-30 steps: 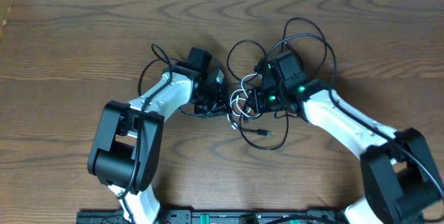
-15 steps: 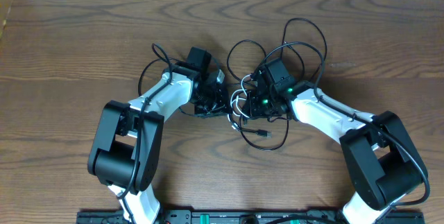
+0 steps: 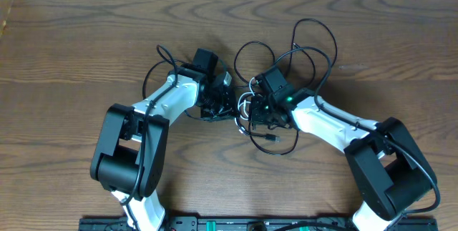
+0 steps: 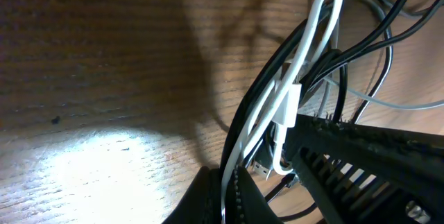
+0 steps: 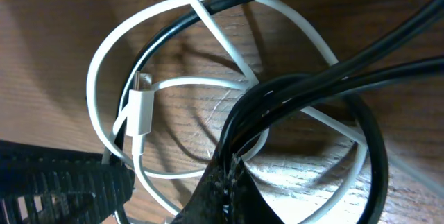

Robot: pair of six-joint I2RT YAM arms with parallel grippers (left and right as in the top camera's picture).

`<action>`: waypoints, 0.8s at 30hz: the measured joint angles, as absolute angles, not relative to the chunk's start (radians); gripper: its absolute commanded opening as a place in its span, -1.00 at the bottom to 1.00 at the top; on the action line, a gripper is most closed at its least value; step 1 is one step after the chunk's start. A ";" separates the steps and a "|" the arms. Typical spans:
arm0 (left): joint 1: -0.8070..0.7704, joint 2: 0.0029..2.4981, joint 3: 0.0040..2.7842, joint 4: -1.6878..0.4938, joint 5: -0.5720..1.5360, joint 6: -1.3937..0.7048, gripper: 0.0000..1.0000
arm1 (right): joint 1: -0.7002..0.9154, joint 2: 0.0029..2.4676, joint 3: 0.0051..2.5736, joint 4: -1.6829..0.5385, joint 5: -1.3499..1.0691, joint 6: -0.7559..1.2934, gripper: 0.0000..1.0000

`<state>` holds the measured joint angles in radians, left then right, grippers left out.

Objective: Untangle cables

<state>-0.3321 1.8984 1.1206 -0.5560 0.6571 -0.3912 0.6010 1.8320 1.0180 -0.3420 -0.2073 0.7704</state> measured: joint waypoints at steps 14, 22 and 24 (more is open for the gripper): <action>-0.332 1.898 1.121 -0.556 0.657 -0.391 -0.86 | 0.620 1.832 1.018 -0.350 -0.138 0.808 -0.98; -0.332 1.898 1.121 -0.555 0.657 -0.391 -0.85 | 0.580 1.798 1.018 -0.363 -0.154 0.717 -0.98; -0.332 1.898 1.121 -0.551 0.657 -0.391 -0.85 | 0.555 1.738 1.018 -0.369 -0.159 0.676 -0.98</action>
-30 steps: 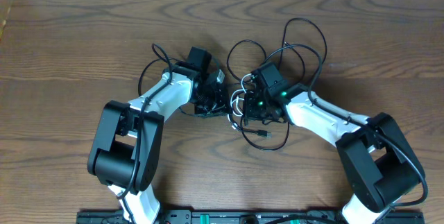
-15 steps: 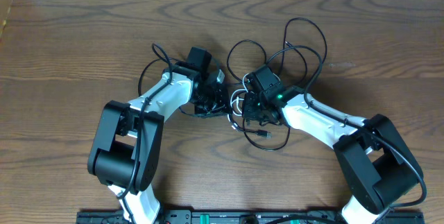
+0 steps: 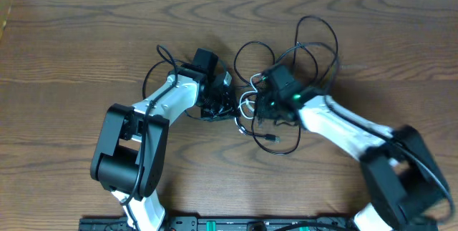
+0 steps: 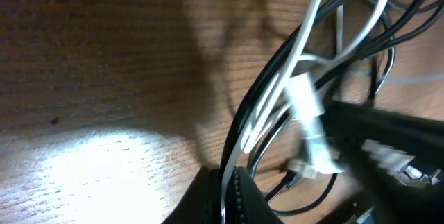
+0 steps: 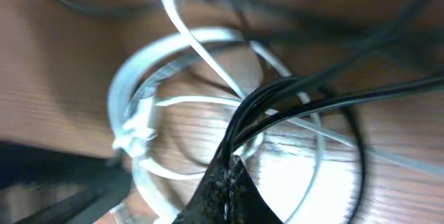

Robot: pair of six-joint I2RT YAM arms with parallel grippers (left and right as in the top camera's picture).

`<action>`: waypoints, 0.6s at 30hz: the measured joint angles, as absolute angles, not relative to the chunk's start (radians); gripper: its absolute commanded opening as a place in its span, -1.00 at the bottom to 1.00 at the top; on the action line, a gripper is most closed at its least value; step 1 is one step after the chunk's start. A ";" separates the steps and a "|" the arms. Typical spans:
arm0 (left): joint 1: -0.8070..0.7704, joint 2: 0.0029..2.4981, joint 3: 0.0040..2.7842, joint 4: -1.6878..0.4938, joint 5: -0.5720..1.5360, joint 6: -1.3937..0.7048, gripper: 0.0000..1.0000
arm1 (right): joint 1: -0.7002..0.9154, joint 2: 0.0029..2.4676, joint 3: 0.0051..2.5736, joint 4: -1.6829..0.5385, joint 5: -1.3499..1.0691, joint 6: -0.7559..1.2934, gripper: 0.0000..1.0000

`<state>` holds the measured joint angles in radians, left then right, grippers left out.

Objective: Untangle cables

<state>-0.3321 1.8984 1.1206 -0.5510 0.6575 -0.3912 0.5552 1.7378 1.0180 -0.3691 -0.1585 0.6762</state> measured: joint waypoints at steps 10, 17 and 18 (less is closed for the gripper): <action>-0.332 1.898 1.121 -0.462 0.700 -0.391 -0.85 | 0.527 1.387 1.032 -0.473 -0.134 0.565 -0.90; -0.332 1.898 1.121 -0.459 0.747 -0.391 -0.85 | 0.527 1.503 1.032 -0.495 -0.113 0.577 -0.56; -0.332 1.898 1.121 -0.463 0.747 -0.392 -0.85 | 0.527 1.524 1.032 -0.485 -0.114 0.585 -0.53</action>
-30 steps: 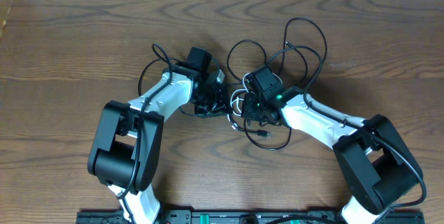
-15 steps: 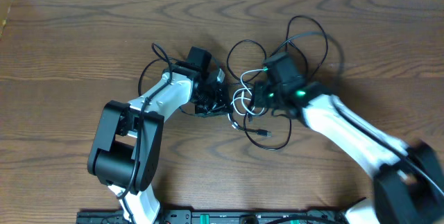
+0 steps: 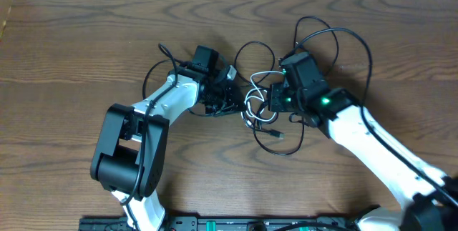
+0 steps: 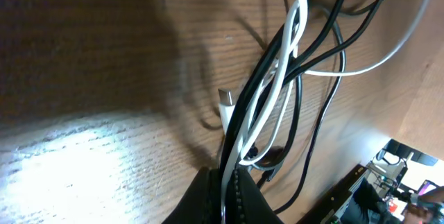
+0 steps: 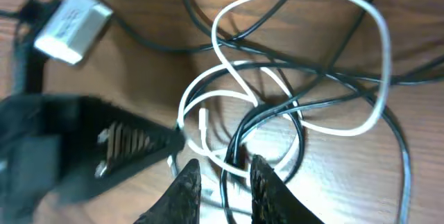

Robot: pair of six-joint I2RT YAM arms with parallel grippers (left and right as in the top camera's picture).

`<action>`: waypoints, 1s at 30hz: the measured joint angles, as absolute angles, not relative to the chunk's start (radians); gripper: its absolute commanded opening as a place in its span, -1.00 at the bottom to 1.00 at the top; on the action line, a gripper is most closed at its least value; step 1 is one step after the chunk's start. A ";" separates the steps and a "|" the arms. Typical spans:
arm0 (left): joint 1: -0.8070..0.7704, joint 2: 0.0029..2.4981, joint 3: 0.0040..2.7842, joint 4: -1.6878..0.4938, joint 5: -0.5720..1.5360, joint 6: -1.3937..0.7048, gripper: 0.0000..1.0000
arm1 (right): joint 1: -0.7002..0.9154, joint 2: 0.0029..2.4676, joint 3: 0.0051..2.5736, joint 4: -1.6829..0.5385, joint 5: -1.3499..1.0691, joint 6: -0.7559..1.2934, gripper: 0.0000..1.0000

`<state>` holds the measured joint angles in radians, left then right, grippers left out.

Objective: Untangle cables

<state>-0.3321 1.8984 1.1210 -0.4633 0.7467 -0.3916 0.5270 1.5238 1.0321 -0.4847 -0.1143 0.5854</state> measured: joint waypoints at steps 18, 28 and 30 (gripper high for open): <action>-0.332 1.898 1.121 -0.477 0.746 -0.391 -0.85 | 0.599 1.848 1.032 -0.319 -0.131 0.790 -0.63; -0.332 1.898 1.121 -0.490 0.746 -0.391 -0.85 | 0.606 1.848 1.032 -0.318 -0.066 0.874 -0.63; -0.332 1.898 1.121 -0.490 0.746 -0.391 -0.85 | 0.606 1.848 1.032 -0.320 -0.047 0.891 -0.63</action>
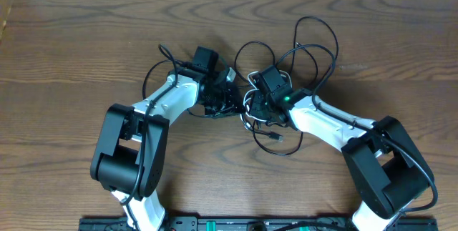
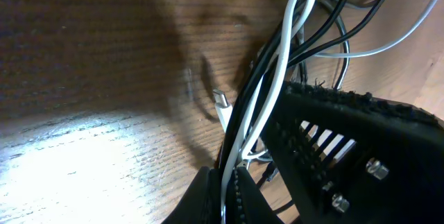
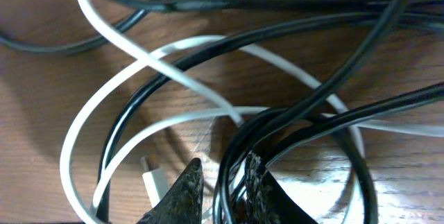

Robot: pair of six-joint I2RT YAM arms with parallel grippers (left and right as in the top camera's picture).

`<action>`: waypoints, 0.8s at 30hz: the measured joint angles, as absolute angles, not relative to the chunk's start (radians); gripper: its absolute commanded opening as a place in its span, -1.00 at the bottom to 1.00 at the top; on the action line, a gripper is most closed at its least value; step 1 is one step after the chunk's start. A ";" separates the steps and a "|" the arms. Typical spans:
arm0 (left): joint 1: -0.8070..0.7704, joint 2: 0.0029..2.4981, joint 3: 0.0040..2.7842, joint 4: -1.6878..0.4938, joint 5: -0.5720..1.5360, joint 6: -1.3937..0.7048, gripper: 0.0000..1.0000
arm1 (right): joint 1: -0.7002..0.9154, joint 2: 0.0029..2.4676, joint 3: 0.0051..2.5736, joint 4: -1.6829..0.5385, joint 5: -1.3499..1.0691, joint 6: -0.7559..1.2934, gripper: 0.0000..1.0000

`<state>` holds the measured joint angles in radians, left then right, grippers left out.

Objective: Untangle cables

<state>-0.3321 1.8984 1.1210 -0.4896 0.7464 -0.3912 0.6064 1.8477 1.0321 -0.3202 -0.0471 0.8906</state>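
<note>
A tangle of black cables (image 1: 309,51) and a white cable (image 1: 248,104) lies mid-table between my two arms. My left gripper (image 1: 226,102) sits low at the tangle's left side, shut on the white cable (image 2: 279,78) and a black one beside it (image 2: 223,182). My right gripper (image 1: 259,114) is down on the tangle, close to the left one. Its fingers (image 3: 191,186) stand a little apart, with black cables (image 3: 291,123) running between them (image 3: 222,182). A white plug (image 3: 154,181) lies by its left finger.
The wooden table (image 1: 71,45) stretches wide to the left and right of the tangle. A black plug end (image 1: 273,138) lies just in front of the knot. The right gripper's ribbed black body (image 2: 347,137) fills the left wrist view's right side.
My right gripper was raised and further right, with the cable loops pulled out. It is now low on the tangle near the left gripper, fingers still apart. The left gripper keeps its grip.
Both grippers were shut on cables, close together at the knot. The right one then stood slightly further right, still shut. Later it was raised with fingers apart and the loops spread. Now it is back down at the knot.
</note>
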 measured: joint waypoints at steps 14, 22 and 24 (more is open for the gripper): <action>-0.332 1.898 1.121 -0.490 0.746 -0.391 -0.86 | 0.620 1.848 1.032 -0.325 0.026 0.939 -0.98; -0.332 1.898 1.121 -0.490 0.746 -0.391 -0.85 | 0.609 1.839 1.032 -0.329 -0.031 0.908 -0.98; -0.332 1.898 1.121 -0.489 0.746 -0.391 -0.85 | 0.597 1.815 1.032 -0.332 -0.061 0.874 -0.98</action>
<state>-0.3321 1.8984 1.1210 -0.4892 0.7464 -0.3912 0.5968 1.8149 1.0317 -0.3317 -0.0608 0.8738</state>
